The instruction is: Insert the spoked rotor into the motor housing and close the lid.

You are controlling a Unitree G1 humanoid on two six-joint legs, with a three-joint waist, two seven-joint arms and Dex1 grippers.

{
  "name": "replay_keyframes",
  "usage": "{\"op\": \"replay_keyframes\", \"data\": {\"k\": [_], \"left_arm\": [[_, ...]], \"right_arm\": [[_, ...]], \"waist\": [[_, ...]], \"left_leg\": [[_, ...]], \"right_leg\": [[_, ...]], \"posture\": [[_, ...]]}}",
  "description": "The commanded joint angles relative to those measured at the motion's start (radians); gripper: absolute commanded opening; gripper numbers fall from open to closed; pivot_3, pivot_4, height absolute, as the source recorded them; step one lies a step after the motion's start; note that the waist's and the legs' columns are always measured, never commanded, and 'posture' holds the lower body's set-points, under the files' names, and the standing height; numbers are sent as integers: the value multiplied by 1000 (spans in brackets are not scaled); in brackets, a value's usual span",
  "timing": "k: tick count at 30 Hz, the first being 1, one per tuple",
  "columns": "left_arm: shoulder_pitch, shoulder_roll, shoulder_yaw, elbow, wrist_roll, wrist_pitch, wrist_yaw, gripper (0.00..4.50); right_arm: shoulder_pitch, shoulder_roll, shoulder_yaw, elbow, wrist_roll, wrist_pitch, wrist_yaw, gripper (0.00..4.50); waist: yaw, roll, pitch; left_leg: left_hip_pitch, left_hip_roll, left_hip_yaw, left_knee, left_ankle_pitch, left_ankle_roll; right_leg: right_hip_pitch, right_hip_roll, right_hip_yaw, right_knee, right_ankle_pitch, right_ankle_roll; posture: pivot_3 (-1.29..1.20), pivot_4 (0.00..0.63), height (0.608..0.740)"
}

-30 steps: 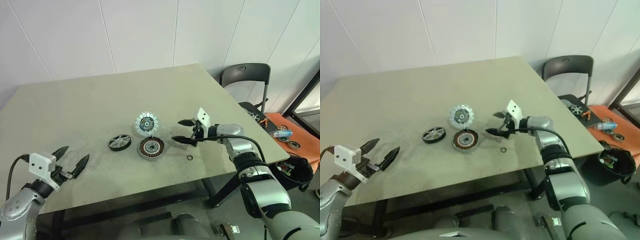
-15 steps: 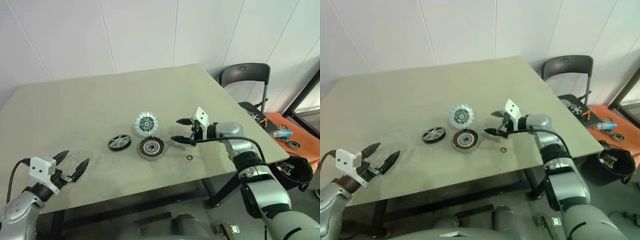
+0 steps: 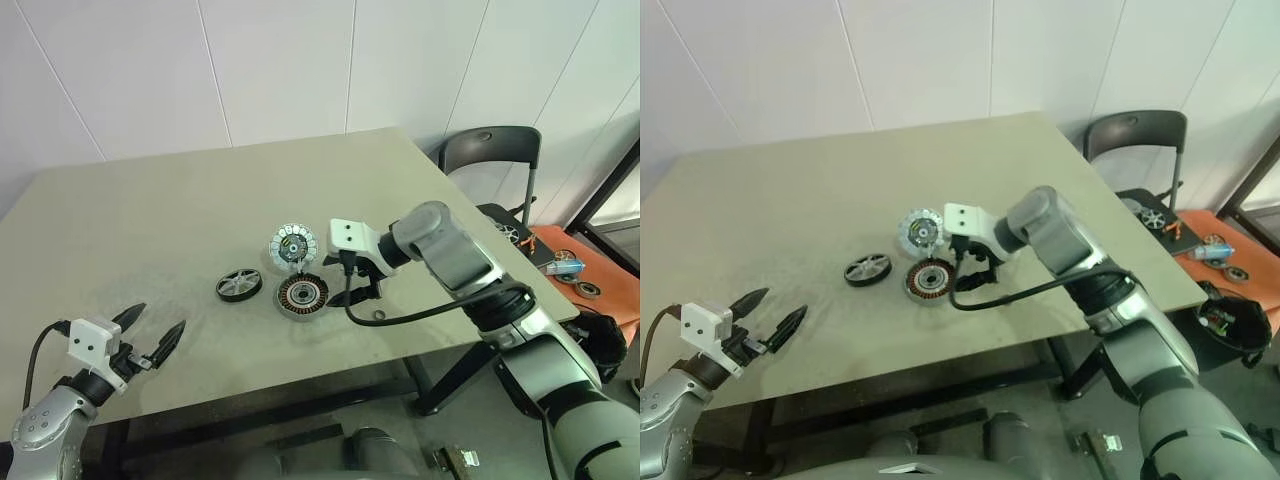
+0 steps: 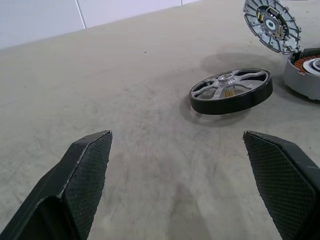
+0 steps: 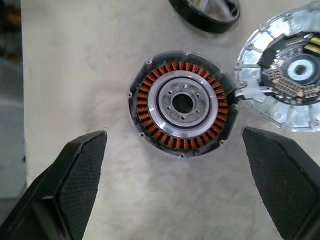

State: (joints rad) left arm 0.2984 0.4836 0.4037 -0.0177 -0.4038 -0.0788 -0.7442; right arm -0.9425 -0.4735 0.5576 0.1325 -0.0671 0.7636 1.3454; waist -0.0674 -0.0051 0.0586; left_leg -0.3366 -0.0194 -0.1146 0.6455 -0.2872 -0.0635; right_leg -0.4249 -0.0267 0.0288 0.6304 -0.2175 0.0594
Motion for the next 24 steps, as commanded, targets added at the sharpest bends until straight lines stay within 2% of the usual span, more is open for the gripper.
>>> {"op": "replay_keyframes", "data": {"k": [1,8,16,24], "left_arm": [[-11,0,1,-33,4,-22,12,4460],[-9,3,8,-34,-2,-28,16,4460],[-17,2,3,-32,0,-30,24,4460],[-9,2,-5,-85,0,-5,54,4460]], "right_arm": [[-68,36,81,-39,-16,142,2,4500],[-82,79,180,-24,-23,123,-22,4500],[-97,144,218,103,-66,25,-87,4500],[-110,184,224,180,-99,-34,-93,4500]], "waist": [[0,0,0],[-1,0,0],[-2,0,0],[-1,-1,0]], "left_leg": [[0,0,0,0,0,0],[-2,0,-1,0,0,0],[-1,0,-1,0,0,0],[-1,0,-1,0,0,0]], "right_leg": [[0,0,0,0,0,0],[-1,-1,-1,-1,0,0],[-1,0,-2,-1,0,0],[-1,0,-2,-1,0,0]], "posture": [[0,0,740],[0,0,740],[0,0,740],[0,0,740]]}}
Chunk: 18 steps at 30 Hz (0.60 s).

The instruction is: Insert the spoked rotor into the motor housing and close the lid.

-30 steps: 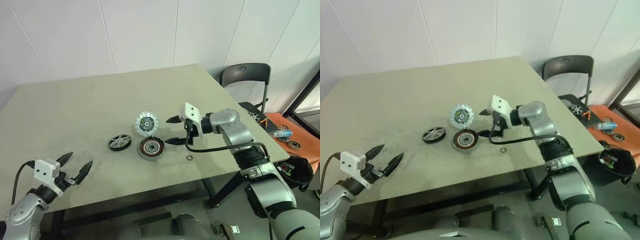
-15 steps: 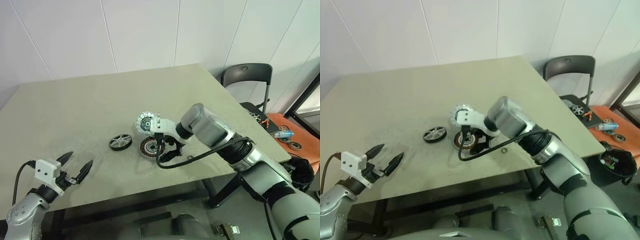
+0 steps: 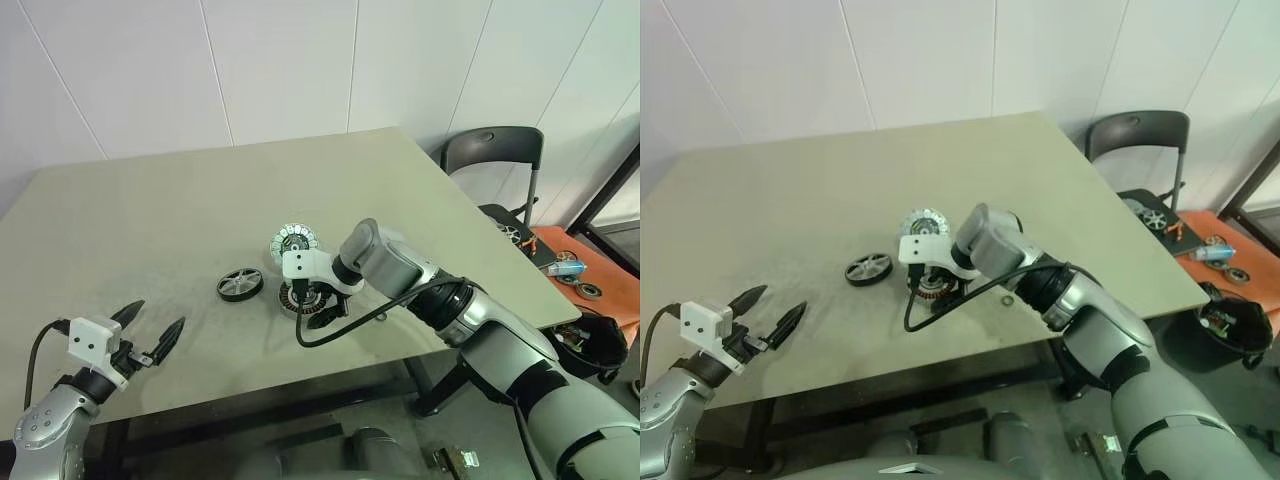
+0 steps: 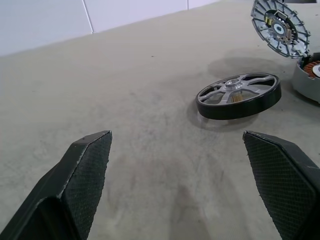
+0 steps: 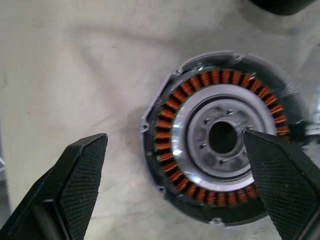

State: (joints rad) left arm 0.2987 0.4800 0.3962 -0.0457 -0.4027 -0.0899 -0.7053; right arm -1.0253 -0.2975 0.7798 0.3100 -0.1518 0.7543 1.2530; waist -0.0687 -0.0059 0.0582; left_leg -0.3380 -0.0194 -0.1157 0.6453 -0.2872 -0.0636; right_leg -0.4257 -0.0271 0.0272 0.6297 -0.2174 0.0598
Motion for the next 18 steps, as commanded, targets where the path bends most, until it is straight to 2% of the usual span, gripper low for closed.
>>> {"op": "replay_keyframes", "data": {"k": [1,3,11,12,18], "left_arm": [[-8,6,2,-67,-2,12,20,4460],[-3,5,0,-91,-2,27,32,4460],[7,7,-5,-184,-8,97,74,4500],[6,9,-4,-194,-10,107,78,4500],[4,12,4,-253,-15,161,102,4500]], "right_arm": [[-25,10,3,4,-16,-27,3,4500],[-21,9,9,1,-21,-36,14,4500],[3,12,32,-11,-38,-46,36,1979],[4,20,32,3,-42,-49,29,1796],[-8,76,16,75,-59,-60,-12,1797]], "waist": [[0,0,0],[0,0,0],[-1,0,0],[-1,0,0],[-7,-1,-1]], "left_leg": [[0,0,0,0,0,0],[0,0,0,0,0,0],[0,0,0,0,0,0],[0,0,0,0,0,0],[3,1,0,-1,0,0]], "right_leg": [[0,0,0,0,0,0],[0,0,0,0,0,0],[0,0,0,0,0,0],[0,0,0,0,0,0],[1,1,0,1,0,0]], "posture": [[0,0,740],[0,0,740],[0,0,740],[0,0,740],[0,0,740]]}}
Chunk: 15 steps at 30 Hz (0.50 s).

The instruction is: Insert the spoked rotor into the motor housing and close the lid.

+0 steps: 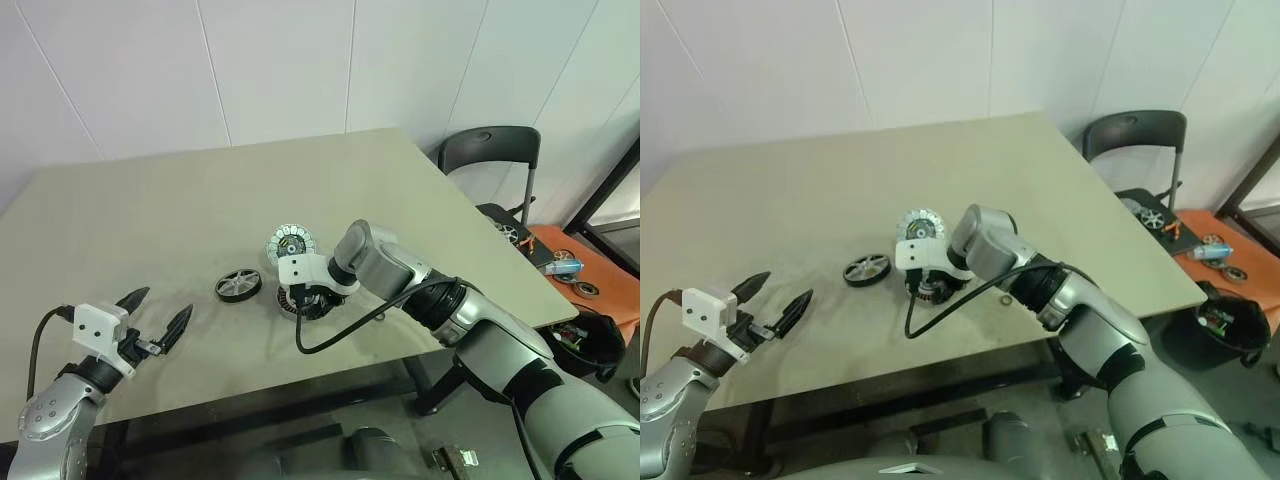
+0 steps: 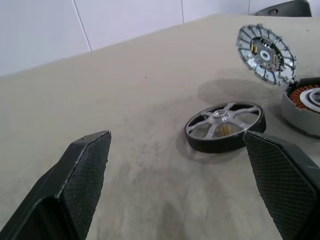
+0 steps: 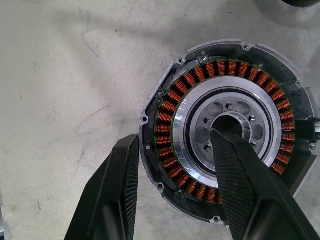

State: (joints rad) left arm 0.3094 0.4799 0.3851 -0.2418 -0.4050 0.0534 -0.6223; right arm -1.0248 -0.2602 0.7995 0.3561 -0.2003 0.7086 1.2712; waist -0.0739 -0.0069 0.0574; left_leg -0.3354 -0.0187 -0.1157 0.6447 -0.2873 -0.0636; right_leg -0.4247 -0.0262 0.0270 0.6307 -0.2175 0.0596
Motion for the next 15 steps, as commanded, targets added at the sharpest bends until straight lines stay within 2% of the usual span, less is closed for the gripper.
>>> {"op": "replay_keyframes", "data": {"k": [1,7,15], "left_arm": [[-6,12,16,-64,-13,24,20,4500],[-4,13,22,-99,-15,60,34,4500],[8,6,23,-133,-11,86,49,4500]], "right_arm": [[-11,45,-8,26,-9,-11,-28,1797],[-28,71,-42,-55,24,37,6,1797],[-43,139,-42,-106,70,134,2,1797]], "waist": [[-2,0,0],[-6,0,1],[5,0,0]], "left_leg": [[1,0,0,0,0,0],[4,1,0,0,0,0],[-3,0,0,-5,-1,1]], "right_leg": [[1,0,0,1,0,0],[1,0,-2,1,0,0],[-6,-1,-2,-1,2,3]], "posture": [[0,0,740],[0,0,740],[0,0,740]]}}
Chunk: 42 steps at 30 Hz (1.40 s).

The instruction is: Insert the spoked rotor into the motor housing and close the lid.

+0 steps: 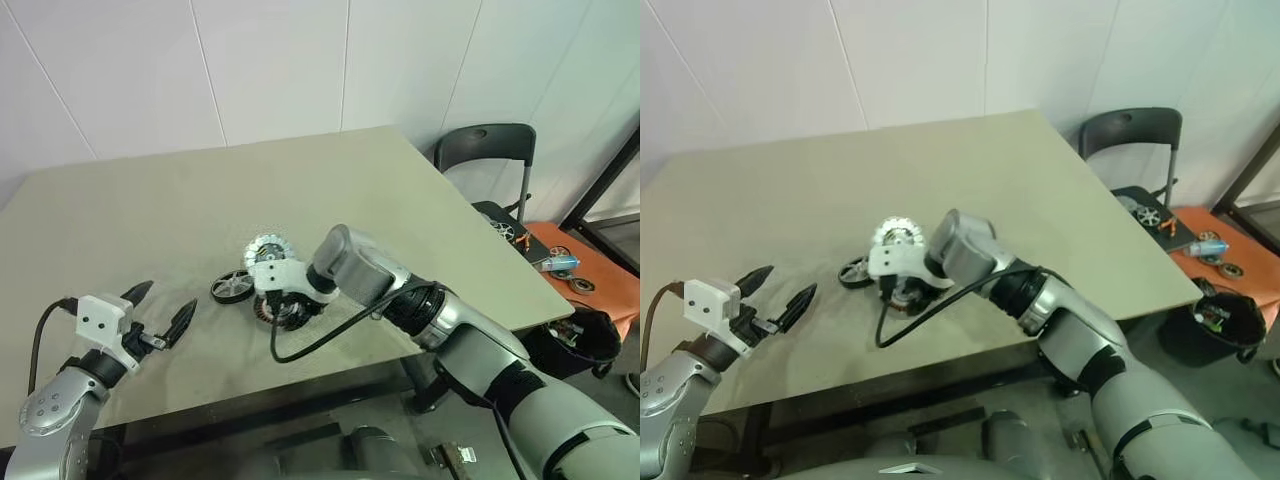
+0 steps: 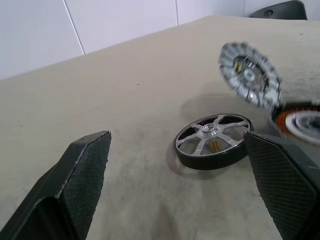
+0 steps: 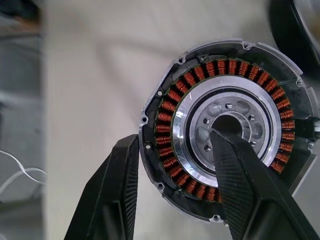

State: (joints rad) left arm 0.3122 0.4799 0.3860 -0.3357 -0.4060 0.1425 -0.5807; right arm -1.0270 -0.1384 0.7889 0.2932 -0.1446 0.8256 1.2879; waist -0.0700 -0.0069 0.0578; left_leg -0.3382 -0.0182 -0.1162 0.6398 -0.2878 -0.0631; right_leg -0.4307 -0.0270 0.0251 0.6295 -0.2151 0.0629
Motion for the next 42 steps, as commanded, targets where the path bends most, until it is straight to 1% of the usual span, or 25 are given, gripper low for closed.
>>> {"op": "replay_keyframes", "data": {"k": [1,6,10,20,24,31,33,35,37,39,42], "left_arm": [[8,6,25,-36,-9,-6,5,4500],[17,9,38,-16,-11,-20,-5,4500],[21,8,48,1,-10,-32,-15,4500],[6,12,38,-20,-11,-10,-1,4500],[-3,15,37,-35,-13,10,4,4500],[10,8,50,17,-8,-31,-27,4500],[12,6,50,27,-5,-40,-32,4500],[11,5,49,36,-3,-47,-35,4500],[10,5,47,47,-2,-56,-37,4500],[7,5,44,61,0,-67,-41,4500],[3,6,39,81,1,-81,-47,4500]], "right_arm": [[-42,25,-27,-41,15,22,-21,1797],[-48,37,8,-17,0,30,-42,1797],[-52,6,42,-29,-28,13,-52,1797],[-60,-55,41,-112,-42,-7,-55,1797],[-51,-51,37,-119,-21,10,-42,1797],[-50,-31,41,-103,-2,37,-37,1797],[-47,-29,52,-94,-7,31,-43,2554],[-48,-27,55,-87,-7,35,-44,3189],[-53,-32,53,-97,-2,36,-36,3915],[-61,-33,39,-108,3,42,-37,4460],[-91,-51,-13,-146,34,72,-18,4460]], "waist": [[3,0,0],[1,0,1],[0,0,1],[-1,-1,0],[-1,-1,0],[0,-1,0],[1,-1,0],[0,-1,0],[1,-1,0],[0,-1,0],[0,-1,0]], "left_leg": [[0,0,0,0,0,0],[0,-1,0,0,0,0],[1,-1,0,0,0,0],[0,-1,0,1,0,0],[0,0,0,0,0,0],[0,-1,0,0,0,0],[0,-1,0,0,0,0],[1,-1,0,0,0,0],[1,-1,0,0,0,0],[1,-1,0,0,0,0],[1,-1,0,0,0,0]], "right_leg": [[0,0,0,-1,0,0],[1,-1,0,-1,-2,-3],[1,-1,0,-1,-2,-4],[1,-1,0,-1,-2,-3],[1,0,0,-1,-2,-3],[1,-1,0,-1,-2,-3],[1,-1,0,-1,-2,-3],[1,-1,0,-1,-2,-3],[1,-1,0,-1,-2,-3],[1,-1,0,-1,-2,-3],[1,-1,0,-1,-2,-3]], "posture": [[0,0,740],[0,0,740],[0,0,740],[0,0,740],[0,0,740],[0,0,740],[0,0,740],[0,0,740],[0,0,740],[0,0,740],[0,0,740]]}}
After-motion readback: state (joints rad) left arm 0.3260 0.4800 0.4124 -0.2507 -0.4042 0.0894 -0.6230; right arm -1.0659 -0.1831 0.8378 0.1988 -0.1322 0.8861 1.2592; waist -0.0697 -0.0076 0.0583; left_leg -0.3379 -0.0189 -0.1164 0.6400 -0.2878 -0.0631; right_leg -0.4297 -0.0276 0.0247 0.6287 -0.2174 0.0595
